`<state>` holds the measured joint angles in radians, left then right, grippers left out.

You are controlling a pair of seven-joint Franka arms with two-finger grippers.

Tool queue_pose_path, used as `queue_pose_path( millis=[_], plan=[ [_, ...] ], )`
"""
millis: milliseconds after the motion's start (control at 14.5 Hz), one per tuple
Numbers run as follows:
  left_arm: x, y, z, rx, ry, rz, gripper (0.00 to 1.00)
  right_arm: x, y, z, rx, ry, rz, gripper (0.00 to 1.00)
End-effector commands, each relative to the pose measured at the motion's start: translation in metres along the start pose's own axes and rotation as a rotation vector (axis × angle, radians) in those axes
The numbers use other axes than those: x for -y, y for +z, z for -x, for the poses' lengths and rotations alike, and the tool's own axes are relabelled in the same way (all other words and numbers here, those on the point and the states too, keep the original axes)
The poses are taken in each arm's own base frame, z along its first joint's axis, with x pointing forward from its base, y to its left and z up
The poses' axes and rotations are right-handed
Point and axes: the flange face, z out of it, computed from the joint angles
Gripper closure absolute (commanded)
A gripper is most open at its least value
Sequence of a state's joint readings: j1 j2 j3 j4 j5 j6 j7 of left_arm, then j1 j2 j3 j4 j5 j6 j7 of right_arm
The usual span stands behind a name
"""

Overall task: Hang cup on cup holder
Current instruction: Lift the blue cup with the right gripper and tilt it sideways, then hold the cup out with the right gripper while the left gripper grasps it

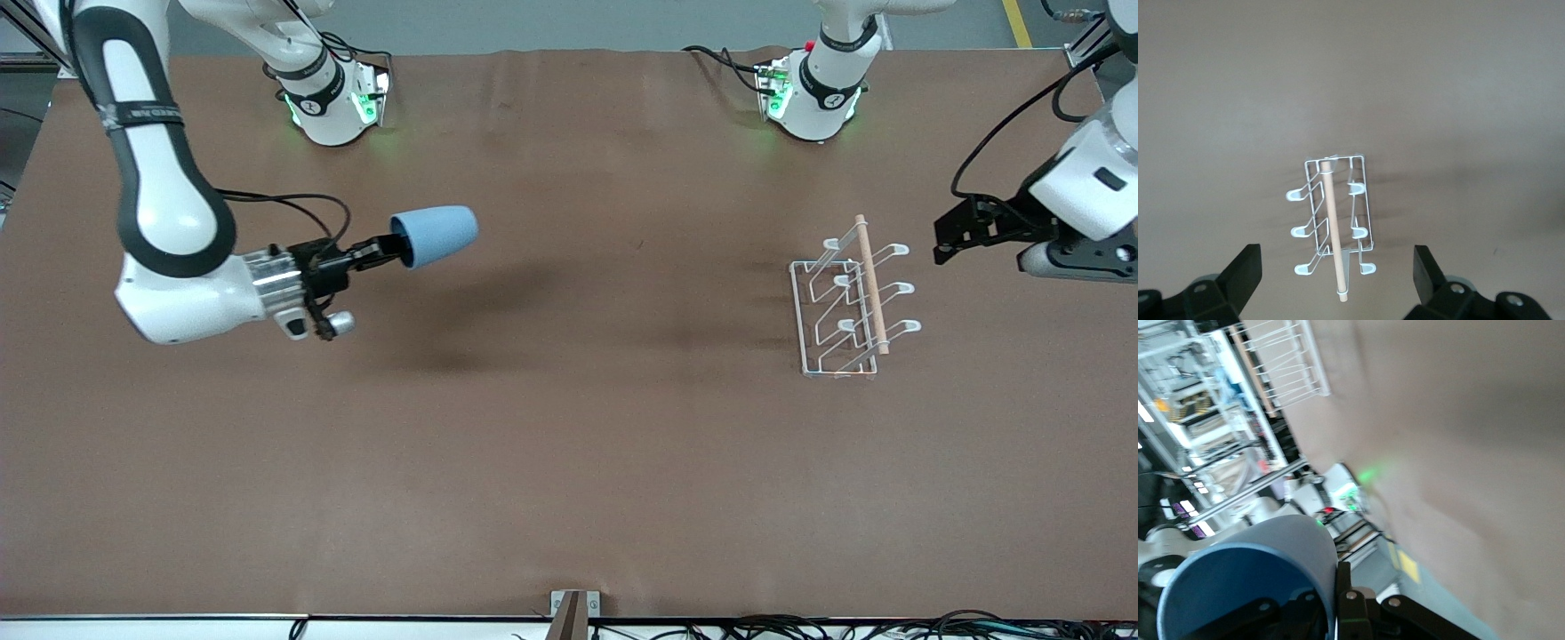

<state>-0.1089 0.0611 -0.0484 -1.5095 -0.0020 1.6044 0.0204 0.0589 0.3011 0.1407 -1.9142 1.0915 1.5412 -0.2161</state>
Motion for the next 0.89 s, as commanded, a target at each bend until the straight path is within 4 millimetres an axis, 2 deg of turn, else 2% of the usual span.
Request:
queue_pose_path(
  millis=[0, 138, 275, 344, 413, 481, 688, 757, 825],
  plan=[
    [-0.061, 0.008, -0.003, 0.02, 0.139, 0.004, 0.0, 0.014, 0.055, 0.003, 0.0, 0.027, -0.117, 1.0],
    [-0.1, 0.008, 0.001, 0.017, 0.275, 0.024, 0.0, 0.03, 0.088, 0.001, 0.026, 0.036, -0.211, 1.0],
    [-0.145, 0.007, 0.01, 0.02, 0.357, 0.086, 0.0, 0.043, 0.106, 0.0, 0.036, 0.043, -0.288, 1.0],
    [-0.166, 0.012, 0.013, 0.032, 0.388, 0.113, 0.0, 0.046, 0.112, -0.002, 0.043, 0.049, -0.328, 1.0],
    [-0.194, 0.021, 0.015, 0.048, 0.439, 0.129, 0.0, 0.058, 0.126, 0.001, 0.058, 0.05, -0.373, 1.0],
    [-0.219, 0.02, 0.015, 0.044, 0.482, 0.144, 0.0, 0.064, 0.135, 0.004, 0.069, 0.048, -0.394, 1.0],
    [-0.304, 0.038, 0.027, 0.072, 0.617, 0.259, 0.0, 0.067, 0.144, 0.004, 0.057, 0.051, -0.384, 1.0],
    [-0.329, 0.042, 0.035, 0.074, 0.658, 0.284, 0.0, 0.067, 0.146, 0.004, 0.057, 0.051, -0.382, 1.0],
    [-0.346, 0.043, 0.042, 0.07, 0.689, 0.297, 0.0, 0.066, 0.146, 0.004, 0.057, 0.053, -0.382, 1.0]
  ],
)
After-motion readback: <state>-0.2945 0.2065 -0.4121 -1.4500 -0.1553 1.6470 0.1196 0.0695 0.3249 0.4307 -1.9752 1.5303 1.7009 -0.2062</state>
